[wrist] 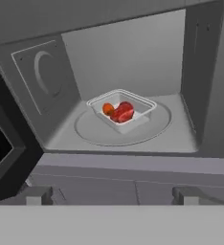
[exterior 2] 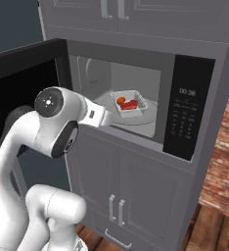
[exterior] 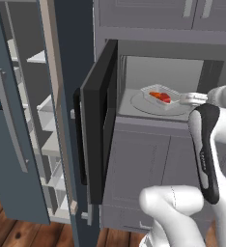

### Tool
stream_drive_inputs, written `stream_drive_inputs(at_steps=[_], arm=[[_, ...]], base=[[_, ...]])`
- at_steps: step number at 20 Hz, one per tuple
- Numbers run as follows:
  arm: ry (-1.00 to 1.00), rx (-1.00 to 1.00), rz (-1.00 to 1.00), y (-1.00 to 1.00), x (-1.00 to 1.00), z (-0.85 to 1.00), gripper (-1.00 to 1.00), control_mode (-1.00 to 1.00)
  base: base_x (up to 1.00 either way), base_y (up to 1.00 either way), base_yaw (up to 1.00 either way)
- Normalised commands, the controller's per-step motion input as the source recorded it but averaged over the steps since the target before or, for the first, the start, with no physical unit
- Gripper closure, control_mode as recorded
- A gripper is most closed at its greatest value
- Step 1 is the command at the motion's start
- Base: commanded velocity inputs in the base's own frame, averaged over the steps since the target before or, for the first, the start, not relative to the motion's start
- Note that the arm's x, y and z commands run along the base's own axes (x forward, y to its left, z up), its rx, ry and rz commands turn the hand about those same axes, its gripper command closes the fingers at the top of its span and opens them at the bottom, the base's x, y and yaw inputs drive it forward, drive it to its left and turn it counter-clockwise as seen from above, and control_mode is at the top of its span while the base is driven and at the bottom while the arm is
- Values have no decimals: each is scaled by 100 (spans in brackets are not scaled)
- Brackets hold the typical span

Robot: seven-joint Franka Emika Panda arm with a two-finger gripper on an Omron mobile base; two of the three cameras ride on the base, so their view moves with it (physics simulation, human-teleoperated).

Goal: Place the tupperware containing the steak and carrot meal in the microwave. Close the microwave door and press the start button to reheat the meal.

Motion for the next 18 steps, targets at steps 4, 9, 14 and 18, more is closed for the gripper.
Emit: stream_drive_inputs(at_steps=[4,9,14,18], arm=[[16,-19,12,45,-100,64,-100,-100],[9,-26,9,49,-100,42,-100,-100],[1,-26,13,50,-99,-9,-100,-100],[-2,-24,12,55,-73,-52,-100,-100]], base=[[0,0,0],[0,0,0],[0,0,0],[0,0,0]])
